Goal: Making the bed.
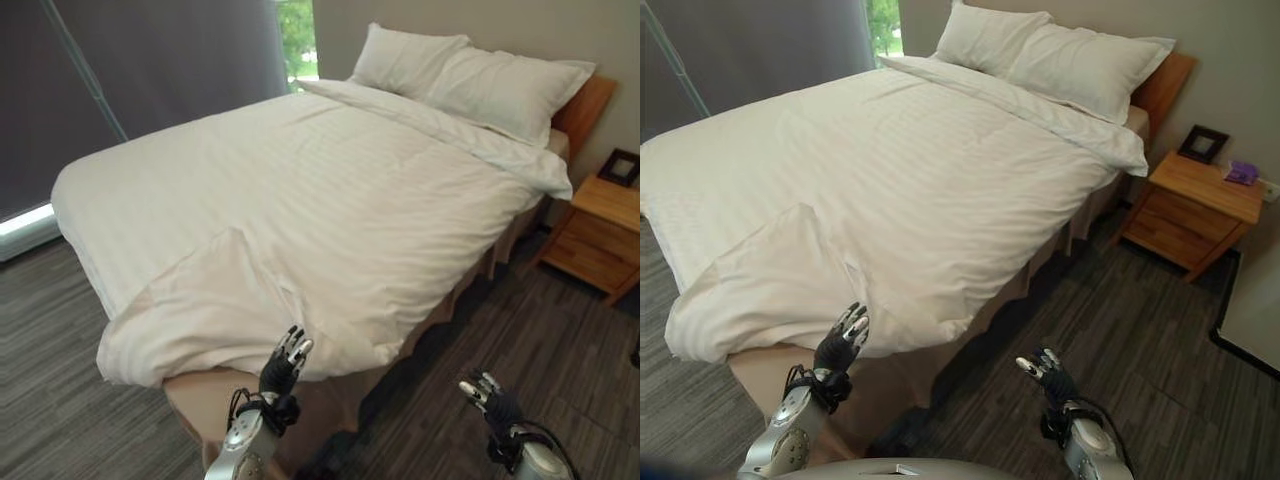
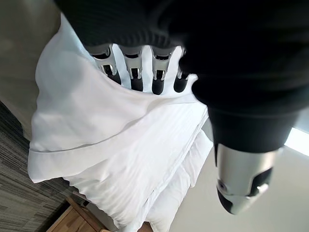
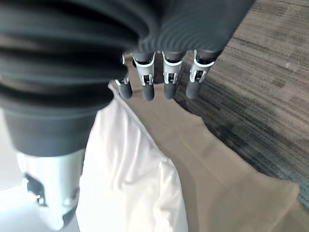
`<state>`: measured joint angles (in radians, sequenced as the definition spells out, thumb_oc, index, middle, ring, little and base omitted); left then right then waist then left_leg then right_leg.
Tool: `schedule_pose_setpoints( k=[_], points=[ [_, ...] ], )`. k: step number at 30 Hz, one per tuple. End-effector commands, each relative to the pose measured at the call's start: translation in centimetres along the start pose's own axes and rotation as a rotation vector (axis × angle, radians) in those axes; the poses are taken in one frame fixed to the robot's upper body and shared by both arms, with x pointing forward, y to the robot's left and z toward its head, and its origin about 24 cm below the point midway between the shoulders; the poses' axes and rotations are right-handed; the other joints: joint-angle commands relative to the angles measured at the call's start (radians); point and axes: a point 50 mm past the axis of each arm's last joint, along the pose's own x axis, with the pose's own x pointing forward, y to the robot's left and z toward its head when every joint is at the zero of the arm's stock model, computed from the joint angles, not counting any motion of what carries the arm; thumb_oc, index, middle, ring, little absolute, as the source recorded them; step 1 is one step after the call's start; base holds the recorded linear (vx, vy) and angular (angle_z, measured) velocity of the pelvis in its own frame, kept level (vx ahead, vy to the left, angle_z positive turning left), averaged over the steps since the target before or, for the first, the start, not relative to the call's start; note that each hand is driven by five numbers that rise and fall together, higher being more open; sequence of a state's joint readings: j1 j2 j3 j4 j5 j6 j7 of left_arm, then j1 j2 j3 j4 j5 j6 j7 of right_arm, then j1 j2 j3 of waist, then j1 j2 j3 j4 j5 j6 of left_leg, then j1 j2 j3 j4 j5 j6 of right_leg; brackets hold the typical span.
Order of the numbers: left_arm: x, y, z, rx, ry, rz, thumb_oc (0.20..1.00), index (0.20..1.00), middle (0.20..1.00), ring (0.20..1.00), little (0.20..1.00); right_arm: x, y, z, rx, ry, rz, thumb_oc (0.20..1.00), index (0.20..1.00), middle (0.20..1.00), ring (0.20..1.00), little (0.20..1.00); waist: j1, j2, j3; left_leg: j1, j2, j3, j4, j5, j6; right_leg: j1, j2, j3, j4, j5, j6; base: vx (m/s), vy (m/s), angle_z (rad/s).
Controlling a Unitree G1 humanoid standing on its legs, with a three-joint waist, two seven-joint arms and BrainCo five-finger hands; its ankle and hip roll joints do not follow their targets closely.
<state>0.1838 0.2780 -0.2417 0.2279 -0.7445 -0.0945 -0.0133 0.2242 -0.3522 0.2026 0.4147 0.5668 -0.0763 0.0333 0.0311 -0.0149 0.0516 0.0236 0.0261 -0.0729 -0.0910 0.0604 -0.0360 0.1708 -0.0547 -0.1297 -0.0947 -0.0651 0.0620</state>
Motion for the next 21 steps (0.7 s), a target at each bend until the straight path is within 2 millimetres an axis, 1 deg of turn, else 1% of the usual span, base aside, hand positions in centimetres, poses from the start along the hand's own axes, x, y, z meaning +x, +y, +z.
schedule_pose_setpoints(
  k=[1,2,3,8,13,21],
  points=[
    [1.1,-1.9,2.1,-0.013,-0.086,-0.102,1.000,1.000,1.000,1.000,1.000,0.9,0.7,3.0,0.004,-0.139,0.037,1.000,1.000,1.000,1.000,1.000,0.006,-0.026,0.008,0.030,-0.035,-0.010,0.049,-0.040,0.027,-0.059,0.011,0.047,0.067,0.038,0.018,0.00,-0.018,0.17],
    [1.0,-1.7,2.2,-0.007,-0.089,-0.091,1.000,1.000,1.000,1.000,1.000,1.1,1.3,3.3,0.002,-0.151,0.061,1.000,1.000,1.000,1.000,1.000,0.013,-0.023,0.007,0.036,-0.037,-0.021,0.051,-0.043,0.028,-0.055,0.008,0.043,0.076,0.033,0.016,0.00,-0.018,0.19],
    [1.0,-1.6,2.3,-0.006,-0.092,-0.087,1.000,1.000,1.000,1.000,1.000,1.1,1.4,3.4,0.007,-0.157,0.066,1.000,1.000,1.000,1.000,1.000,0.016,-0.022,0.007,0.038,-0.038,-0.024,0.051,-0.043,0.028,-0.054,0.008,0.041,0.078,0.032,0.016,0.00,-0.017,0.12],
    [0.9,-1.2,2.4,-0.013,-0.104,-0.061,1.000,1.000,1.000,1.000,1.000,1.2,1.8,3.8,0.019,-0.179,0.070,1.000,1.000,1.000,1.000,1.000,0.025,-0.019,0.003,0.045,-0.040,-0.034,0.047,-0.044,0.030,-0.046,0.005,0.031,0.077,0.031,0.018,0.01,0.002,0.05],
    [0.7,-0.5,2.6,-0.032,-0.121,-0.018,1.000,1.000,1.000,1.000,1.000,1.3,2.2,4.8,0.051,-0.228,0.075,1.000,1.000,1.000,1.000,1.000,0.032,-0.018,-0.001,0.056,-0.040,-0.043,0.035,-0.045,0.031,-0.041,0.002,0.024,0.080,0.027,0.021,0.02,0.002,0.04],
    [0.8,-0.5,2.4,-0.039,-0.114,-0.008,1.000,1.000,1.000,1.000,1.000,1.3,2.3,4.6,0.060,-0.222,0.073,1.000,1.000,1.000,1.000,1.000,0.028,-0.018,-0.001,0.071,-0.032,-0.036,0.027,-0.050,0.030,-0.038,0.004,0.037,0.083,0.023,0.020,0.00,0.000,0.01]
  ],
)
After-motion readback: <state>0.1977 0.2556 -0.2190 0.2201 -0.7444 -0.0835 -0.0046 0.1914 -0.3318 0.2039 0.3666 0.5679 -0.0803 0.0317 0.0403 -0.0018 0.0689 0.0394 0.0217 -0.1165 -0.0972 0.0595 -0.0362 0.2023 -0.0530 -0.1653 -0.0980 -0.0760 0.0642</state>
